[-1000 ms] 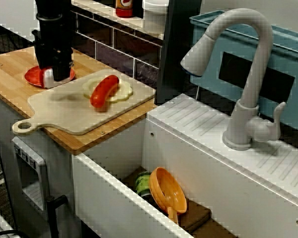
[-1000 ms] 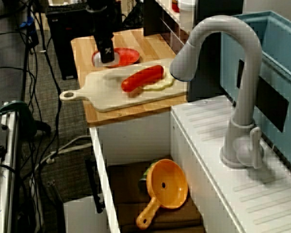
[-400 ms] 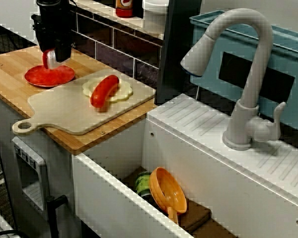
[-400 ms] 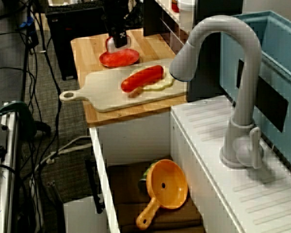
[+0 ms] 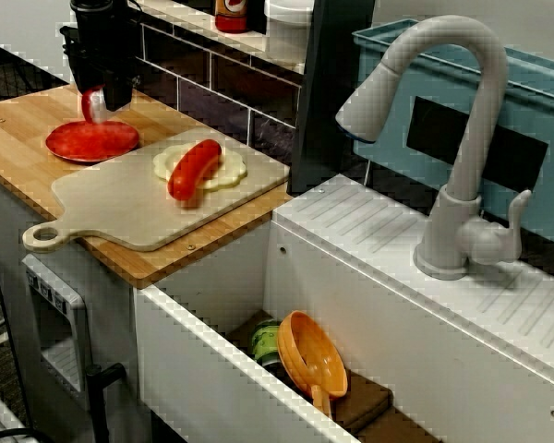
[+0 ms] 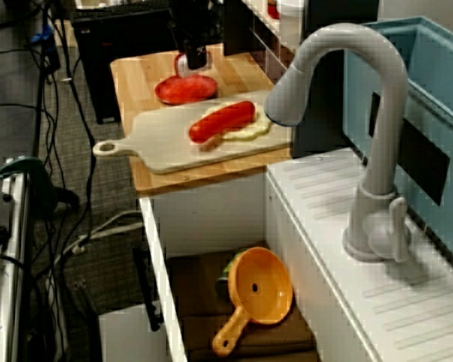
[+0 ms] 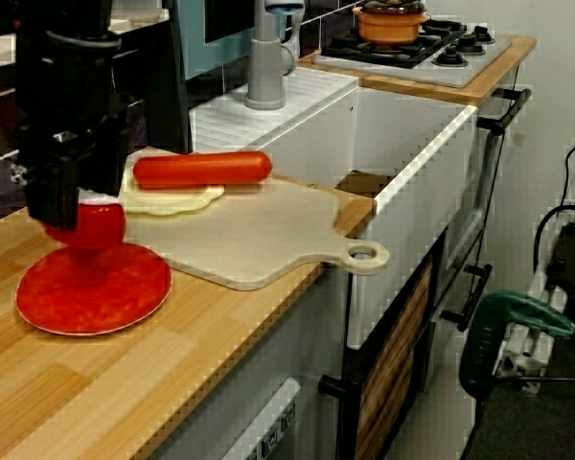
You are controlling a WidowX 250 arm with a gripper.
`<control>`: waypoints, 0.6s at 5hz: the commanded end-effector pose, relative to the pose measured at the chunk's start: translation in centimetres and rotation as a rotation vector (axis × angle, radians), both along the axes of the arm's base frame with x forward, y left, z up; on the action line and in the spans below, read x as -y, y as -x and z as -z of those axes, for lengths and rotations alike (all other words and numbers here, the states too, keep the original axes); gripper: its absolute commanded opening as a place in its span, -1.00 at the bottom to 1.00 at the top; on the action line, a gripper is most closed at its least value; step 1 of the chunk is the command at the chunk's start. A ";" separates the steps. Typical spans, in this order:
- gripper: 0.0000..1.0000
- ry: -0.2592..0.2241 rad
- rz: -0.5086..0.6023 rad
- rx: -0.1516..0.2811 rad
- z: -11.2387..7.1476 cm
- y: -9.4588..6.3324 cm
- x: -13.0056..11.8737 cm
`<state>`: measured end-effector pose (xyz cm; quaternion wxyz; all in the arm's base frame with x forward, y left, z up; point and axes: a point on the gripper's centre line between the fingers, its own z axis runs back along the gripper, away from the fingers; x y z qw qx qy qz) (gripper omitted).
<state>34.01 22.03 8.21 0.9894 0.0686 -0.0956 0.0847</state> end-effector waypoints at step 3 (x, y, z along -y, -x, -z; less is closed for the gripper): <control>-1.00 -0.070 0.024 0.016 -0.1 0.3 -0.9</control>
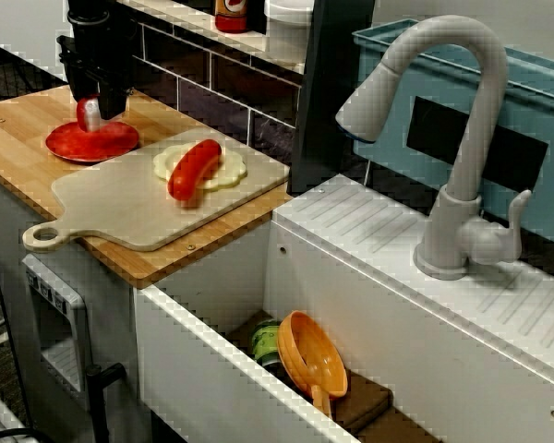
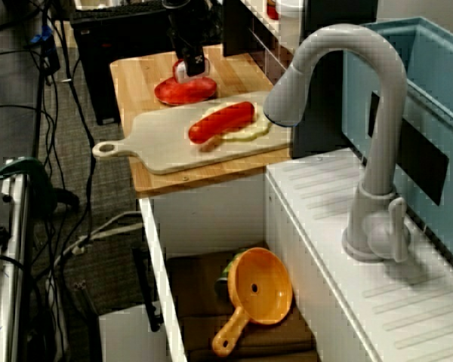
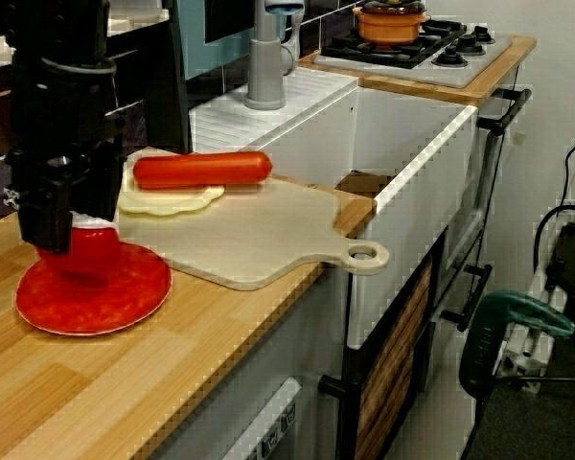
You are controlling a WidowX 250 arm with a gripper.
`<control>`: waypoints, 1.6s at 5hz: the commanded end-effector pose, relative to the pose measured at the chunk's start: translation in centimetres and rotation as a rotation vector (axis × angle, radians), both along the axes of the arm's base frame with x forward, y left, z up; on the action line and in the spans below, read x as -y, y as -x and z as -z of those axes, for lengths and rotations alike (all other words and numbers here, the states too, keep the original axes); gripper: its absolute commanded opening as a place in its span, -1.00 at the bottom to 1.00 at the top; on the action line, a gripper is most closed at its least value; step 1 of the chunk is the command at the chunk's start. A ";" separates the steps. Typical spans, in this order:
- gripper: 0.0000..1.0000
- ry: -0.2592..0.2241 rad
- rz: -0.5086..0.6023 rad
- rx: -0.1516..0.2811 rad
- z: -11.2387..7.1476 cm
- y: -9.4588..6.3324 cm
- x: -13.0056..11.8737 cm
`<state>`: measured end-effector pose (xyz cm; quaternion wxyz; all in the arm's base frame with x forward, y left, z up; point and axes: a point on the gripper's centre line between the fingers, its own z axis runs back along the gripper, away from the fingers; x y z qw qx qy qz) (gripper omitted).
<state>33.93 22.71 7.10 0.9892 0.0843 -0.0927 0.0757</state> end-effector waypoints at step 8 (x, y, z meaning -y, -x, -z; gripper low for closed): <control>1.00 0.039 0.030 -0.018 -2.5 0.8 2.9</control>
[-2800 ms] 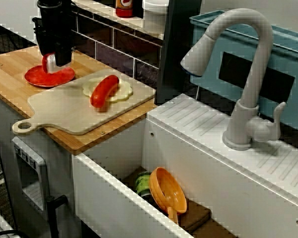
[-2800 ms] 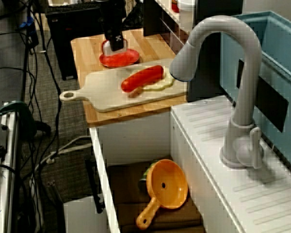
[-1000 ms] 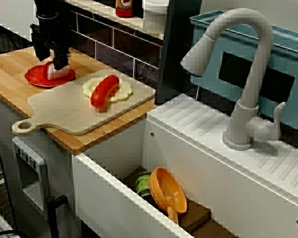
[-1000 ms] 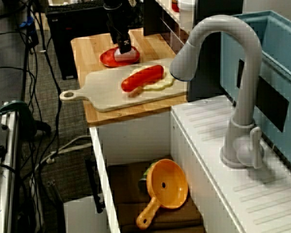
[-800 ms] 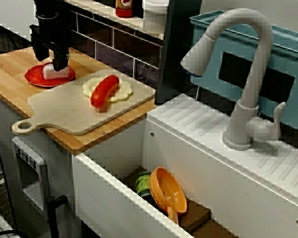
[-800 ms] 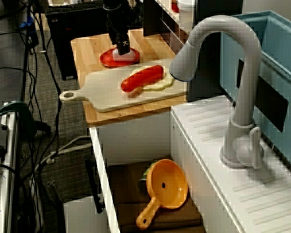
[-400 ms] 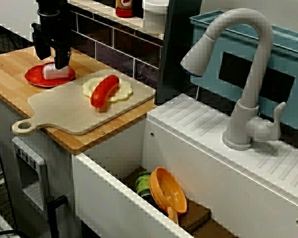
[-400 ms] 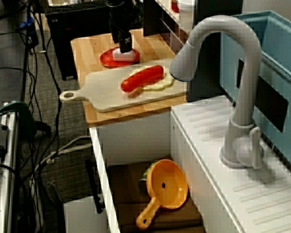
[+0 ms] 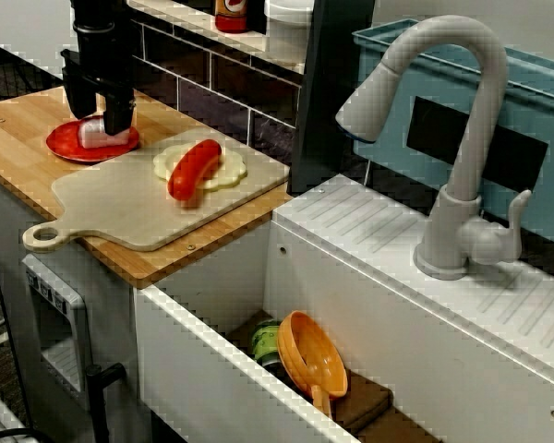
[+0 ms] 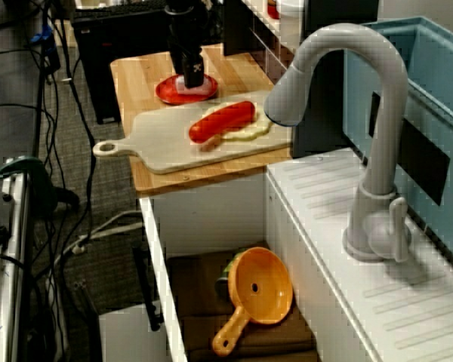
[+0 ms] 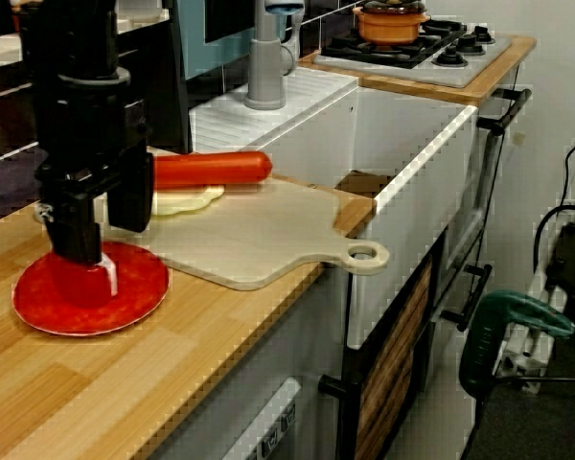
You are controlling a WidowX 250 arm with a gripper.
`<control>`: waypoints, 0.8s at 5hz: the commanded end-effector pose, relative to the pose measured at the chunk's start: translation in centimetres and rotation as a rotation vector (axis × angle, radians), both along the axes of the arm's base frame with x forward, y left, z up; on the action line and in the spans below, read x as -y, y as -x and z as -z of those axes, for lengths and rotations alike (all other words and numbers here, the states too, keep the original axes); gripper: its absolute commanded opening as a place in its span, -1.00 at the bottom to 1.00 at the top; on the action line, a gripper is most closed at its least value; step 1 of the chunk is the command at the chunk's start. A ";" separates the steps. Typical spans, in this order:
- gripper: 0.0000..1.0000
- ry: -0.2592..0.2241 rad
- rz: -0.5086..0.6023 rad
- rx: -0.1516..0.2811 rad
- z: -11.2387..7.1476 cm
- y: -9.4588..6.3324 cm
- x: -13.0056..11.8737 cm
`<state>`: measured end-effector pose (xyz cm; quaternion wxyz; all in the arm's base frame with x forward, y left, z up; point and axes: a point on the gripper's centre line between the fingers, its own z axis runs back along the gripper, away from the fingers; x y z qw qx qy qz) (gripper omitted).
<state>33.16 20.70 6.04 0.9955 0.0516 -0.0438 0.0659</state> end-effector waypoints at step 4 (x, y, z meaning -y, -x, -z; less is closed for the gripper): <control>1.00 0.010 0.023 0.110 -5.3 2.3 6.5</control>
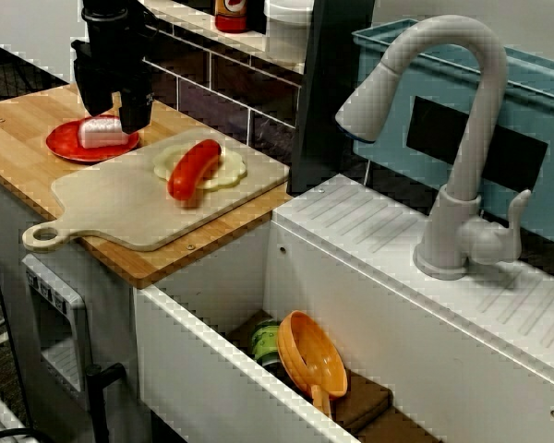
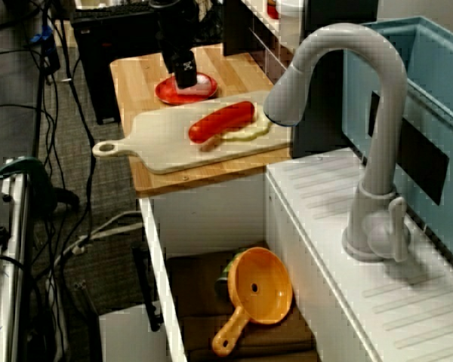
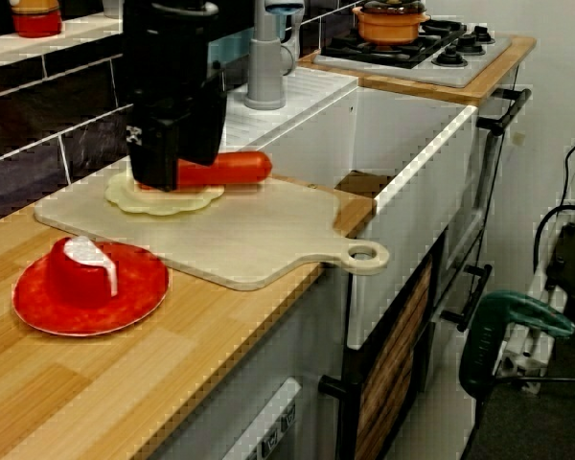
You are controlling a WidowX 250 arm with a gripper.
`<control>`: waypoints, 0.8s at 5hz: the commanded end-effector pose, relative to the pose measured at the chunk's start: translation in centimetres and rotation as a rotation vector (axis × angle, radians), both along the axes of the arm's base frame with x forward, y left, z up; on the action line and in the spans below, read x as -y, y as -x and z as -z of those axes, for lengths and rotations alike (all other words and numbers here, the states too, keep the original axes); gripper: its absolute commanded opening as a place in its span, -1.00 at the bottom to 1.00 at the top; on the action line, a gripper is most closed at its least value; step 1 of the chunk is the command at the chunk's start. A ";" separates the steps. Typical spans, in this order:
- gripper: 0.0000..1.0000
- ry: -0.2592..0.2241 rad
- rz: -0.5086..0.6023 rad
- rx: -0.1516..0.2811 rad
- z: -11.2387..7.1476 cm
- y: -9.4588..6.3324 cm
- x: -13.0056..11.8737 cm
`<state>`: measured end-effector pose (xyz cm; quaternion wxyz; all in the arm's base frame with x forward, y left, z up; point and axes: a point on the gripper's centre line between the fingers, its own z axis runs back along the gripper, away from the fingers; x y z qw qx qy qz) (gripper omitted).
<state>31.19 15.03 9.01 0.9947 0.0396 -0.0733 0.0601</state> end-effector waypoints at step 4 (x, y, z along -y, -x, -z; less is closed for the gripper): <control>1.00 0.033 -0.071 0.033 -2.5 -3.2 4.0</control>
